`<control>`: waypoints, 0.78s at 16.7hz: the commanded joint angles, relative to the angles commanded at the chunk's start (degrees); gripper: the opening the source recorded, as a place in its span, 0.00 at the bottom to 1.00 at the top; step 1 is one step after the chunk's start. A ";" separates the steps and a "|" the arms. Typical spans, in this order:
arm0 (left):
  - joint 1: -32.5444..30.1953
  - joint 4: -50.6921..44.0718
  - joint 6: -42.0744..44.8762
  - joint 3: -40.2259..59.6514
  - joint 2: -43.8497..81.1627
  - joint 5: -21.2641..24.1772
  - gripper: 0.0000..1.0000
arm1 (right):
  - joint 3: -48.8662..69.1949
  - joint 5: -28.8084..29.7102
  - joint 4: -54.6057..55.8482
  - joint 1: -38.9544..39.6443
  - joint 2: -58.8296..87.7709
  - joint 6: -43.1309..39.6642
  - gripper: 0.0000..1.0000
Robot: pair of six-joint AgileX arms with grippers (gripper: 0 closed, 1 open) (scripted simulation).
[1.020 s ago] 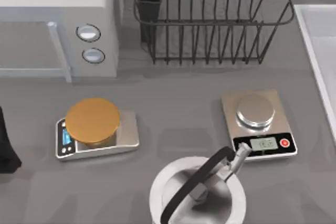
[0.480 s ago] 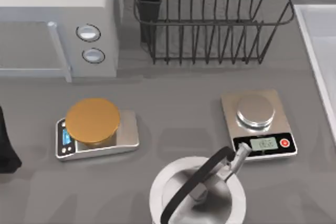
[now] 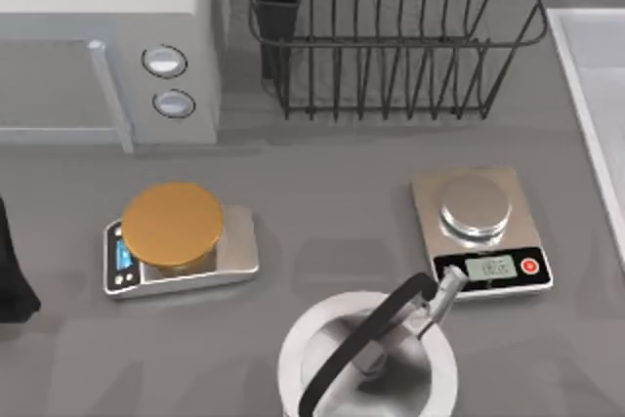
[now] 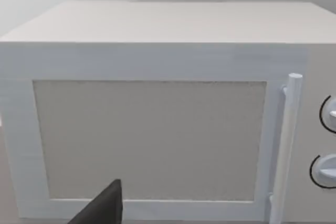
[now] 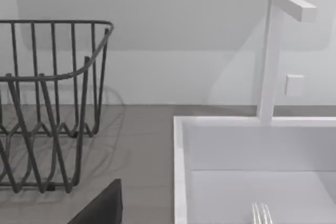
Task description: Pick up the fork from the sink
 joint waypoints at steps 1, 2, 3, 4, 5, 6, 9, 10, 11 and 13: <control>0.00 0.00 0.00 0.00 0.00 0.00 1.00 | 0.97 0.01 -0.56 -0.09 1.08 -0.08 1.00; 0.00 0.00 0.00 0.00 0.00 0.00 1.00 | 2.43 0.02 -1.40 -0.22 2.70 -0.21 1.00; 0.00 0.00 0.00 0.00 0.00 0.00 1.00 | 4.37 0.03 -2.52 -0.39 4.85 -0.38 1.00; 0.00 0.00 0.00 0.00 0.00 0.00 1.00 | 6.84 0.04 -3.94 -0.61 7.59 -0.59 1.00; 0.00 0.00 0.00 0.00 0.00 0.00 1.00 | 9.75 0.06 -5.62 -0.87 10.81 -0.83 1.00; 0.00 0.00 0.00 0.00 0.00 0.00 1.00 | 13.03 0.07 -7.53 -1.17 14.45 -1.11 1.00; 0.00 0.00 0.00 0.00 0.00 0.00 1.00 | 24.81 0.12 -14.42 -2.24 27.58 -2.10 1.00; 0.00 0.00 0.00 0.00 0.00 0.00 1.00 | 29.33 0.14 -17.10 -2.65 32.63 -2.48 1.00; 0.00 0.00 0.00 0.00 0.00 0.00 1.00 | 34.06 0.15 -19.90 -3.08 37.92 -2.87 1.00; 0.00 0.00 0.00 0.00 0.00 0.00 1.00 | 44.00 0.18 -25.82 -4.00 49.06 -3.70 1.00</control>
